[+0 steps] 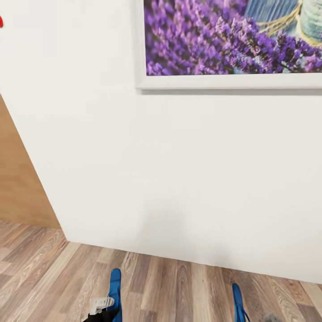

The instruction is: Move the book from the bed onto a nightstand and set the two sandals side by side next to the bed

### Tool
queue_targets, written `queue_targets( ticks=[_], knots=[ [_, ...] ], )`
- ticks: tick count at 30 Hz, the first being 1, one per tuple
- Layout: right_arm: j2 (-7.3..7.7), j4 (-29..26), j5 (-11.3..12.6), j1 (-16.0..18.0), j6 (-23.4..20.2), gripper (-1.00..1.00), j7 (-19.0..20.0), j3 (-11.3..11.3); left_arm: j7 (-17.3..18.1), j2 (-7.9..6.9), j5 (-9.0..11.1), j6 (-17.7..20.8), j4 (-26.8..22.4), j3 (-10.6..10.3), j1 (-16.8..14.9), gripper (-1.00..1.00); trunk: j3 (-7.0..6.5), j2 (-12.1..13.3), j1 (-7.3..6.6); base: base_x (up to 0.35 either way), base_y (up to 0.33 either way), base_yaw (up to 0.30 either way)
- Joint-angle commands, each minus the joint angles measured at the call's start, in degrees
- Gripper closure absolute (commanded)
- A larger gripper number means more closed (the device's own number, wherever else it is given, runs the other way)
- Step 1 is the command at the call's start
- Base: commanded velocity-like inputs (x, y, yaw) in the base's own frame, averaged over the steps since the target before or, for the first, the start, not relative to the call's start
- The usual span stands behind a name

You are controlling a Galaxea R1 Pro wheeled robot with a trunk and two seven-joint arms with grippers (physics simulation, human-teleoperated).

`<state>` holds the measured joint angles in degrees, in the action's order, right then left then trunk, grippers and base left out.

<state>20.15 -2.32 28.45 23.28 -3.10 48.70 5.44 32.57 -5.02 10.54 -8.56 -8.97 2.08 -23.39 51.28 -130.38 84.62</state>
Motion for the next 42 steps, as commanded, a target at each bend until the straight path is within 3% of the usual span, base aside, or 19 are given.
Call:
queue_targets(
  ticks=[1, 10, 34, 42],
  knots=[
    [0.03, 0.0, 0.6, 0.0, -0.3, 1.0, 0.2, 0.4, 0.3, 0.01, 0.2, -0.1, 0.1, 0.2, -0.1, 1.0, 0.06, 0.0, 0.02, 0.328, 0.0, 0.279],
    [0.05, 0.0, 0.6, 0.0, -0.3, 1.0, 0.1, 0.4, 0.3, 0.01, 0.2, -0.1, 0.1, 0.2, -0.1, 1.0, 0.06, 0.0, 0.02, 0.263, 0.0, 0.284],
    [-0.02, 0.0, 0.6, 0.0, -0.3, 1.0, 0.1, 0.4, 0.3, 0.01, 0.2, -0.1, 0.1, 0.3, 0.0, 1.0, 0.06, 0.0, 0.02, 0.007, 0.0, 0.286],
    [-0.02, 0.0, 0.6, 0.0, -0.3, 1.0, 0.1, 0.4, 0.3, 0.01, 0.2, -0.1, 0.1, 0.2, 0.0, 1.0, 0.06, 0.0, 0.02, 0.185, 0.0, 0.288]
  ],
)
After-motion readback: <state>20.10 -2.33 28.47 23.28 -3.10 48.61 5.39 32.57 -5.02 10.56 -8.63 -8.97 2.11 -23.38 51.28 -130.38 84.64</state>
